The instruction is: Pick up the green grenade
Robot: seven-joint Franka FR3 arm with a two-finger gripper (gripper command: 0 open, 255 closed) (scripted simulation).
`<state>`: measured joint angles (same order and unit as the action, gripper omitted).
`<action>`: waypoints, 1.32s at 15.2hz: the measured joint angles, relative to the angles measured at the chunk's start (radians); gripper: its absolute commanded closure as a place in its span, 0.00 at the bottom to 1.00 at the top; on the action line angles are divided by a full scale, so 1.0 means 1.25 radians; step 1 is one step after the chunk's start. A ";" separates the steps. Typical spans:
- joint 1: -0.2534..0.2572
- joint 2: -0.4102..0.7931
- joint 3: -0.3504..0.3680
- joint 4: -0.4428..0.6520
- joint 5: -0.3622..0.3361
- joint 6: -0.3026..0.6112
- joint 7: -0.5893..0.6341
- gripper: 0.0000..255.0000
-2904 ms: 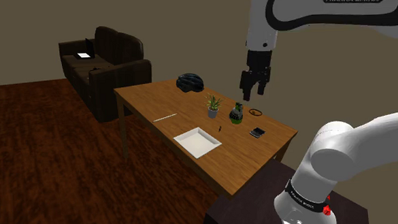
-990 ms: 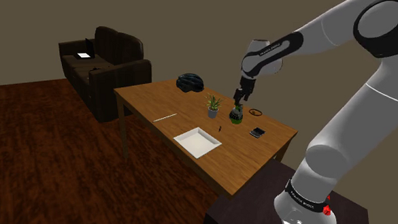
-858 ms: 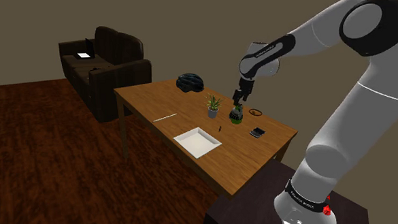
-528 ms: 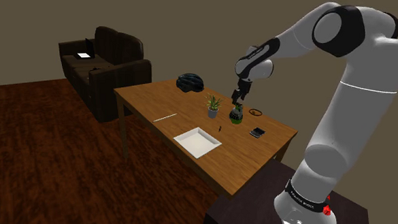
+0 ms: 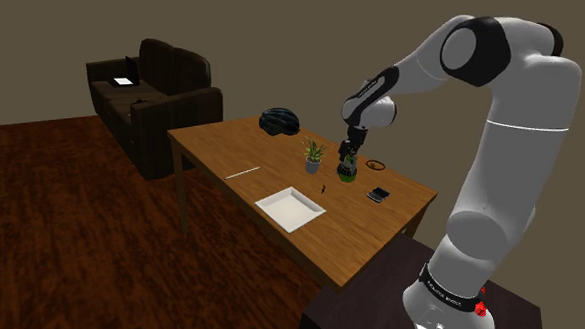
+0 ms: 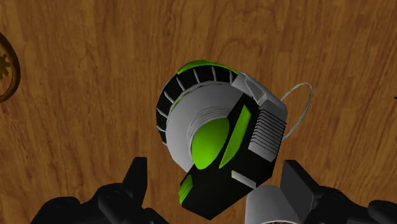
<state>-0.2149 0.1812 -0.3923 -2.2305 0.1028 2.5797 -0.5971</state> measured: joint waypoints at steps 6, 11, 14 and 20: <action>-0.001 0.002 0.001 -0.003 0.004 0.008 -0.004 1.00; -0.001 0.002 0.001 -0.003 0.003 0.008 -0.003 1.00; 0.003 -0.017 -0.004 -0.003 -0.012 -0.013 0.008 1.00; 0.009 -0.057 -0.011 0.019 -0.042 -0.071 0.029 1.00</action>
<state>-0.2031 0.1100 -0.4062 -2.2071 0.0507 2.4914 -0.5608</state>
